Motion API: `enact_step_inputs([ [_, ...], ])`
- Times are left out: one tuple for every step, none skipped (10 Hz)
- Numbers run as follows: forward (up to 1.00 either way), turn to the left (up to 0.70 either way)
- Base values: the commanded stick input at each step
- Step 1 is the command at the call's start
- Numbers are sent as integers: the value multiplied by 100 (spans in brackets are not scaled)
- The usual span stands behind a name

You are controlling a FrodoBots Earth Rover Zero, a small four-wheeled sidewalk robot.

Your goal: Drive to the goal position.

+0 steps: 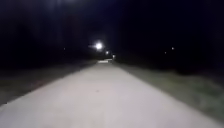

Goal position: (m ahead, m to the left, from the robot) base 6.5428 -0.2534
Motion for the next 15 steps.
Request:
enact_step_inputs([
  [100,0],
  [100,0],
  [100,0],
  [100,0],
  [100,0],
  [100,0],
  [100,0],
  [100,0],
  [100,0],
  [100,0],
  [100,0],
  [100,0],
  [100,0],
  [100,0],
  [100,0],
])
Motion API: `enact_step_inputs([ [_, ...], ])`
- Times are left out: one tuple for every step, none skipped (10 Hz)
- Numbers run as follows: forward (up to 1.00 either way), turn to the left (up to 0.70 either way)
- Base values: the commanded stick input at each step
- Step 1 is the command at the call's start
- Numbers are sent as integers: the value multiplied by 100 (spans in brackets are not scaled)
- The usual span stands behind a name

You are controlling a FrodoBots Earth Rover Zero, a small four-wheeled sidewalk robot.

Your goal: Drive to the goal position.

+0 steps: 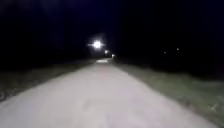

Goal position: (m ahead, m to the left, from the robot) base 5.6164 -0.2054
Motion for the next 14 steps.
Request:
enact_step_inputs([
  [100,0],
  [100,0],
  [100,0],
  [100,0],
  [100,0],
  [100,0],
  [100,0],
  [100,0],
  [100,0],
  [100,-1],
  [100,-1],
  [100,-1],
  [100,-2],
  [100,-2],
])
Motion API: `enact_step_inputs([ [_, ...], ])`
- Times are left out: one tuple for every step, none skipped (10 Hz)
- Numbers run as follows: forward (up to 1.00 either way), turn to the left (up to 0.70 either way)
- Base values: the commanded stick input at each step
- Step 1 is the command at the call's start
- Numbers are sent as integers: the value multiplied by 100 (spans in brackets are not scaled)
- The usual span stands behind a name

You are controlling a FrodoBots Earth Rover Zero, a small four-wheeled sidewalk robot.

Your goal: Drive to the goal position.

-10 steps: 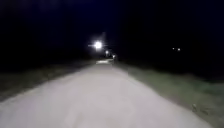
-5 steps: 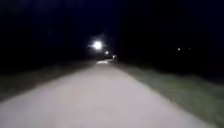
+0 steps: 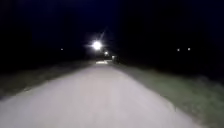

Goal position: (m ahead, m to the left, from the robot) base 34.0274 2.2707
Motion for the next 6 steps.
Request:
enact_step_inputs([
  [100,-3],
  [100,-3],
  [100,-5],
  [100,-8],
  [100,-12],
  [100,-9],
])
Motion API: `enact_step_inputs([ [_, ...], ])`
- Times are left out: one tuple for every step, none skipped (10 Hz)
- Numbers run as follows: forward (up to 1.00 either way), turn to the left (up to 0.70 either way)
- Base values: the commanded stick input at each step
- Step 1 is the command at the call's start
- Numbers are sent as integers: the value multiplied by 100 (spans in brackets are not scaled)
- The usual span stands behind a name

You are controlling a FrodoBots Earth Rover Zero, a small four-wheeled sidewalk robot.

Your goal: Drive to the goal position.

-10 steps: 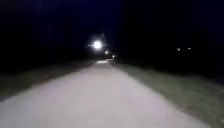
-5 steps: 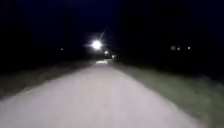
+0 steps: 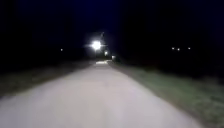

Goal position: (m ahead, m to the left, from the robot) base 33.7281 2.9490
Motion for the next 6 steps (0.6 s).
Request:
enact_step_inputs([
  [100,-3],
  [100,0],
  [100,0],
  [100,0],
  [100,0],
  [100,0],
])
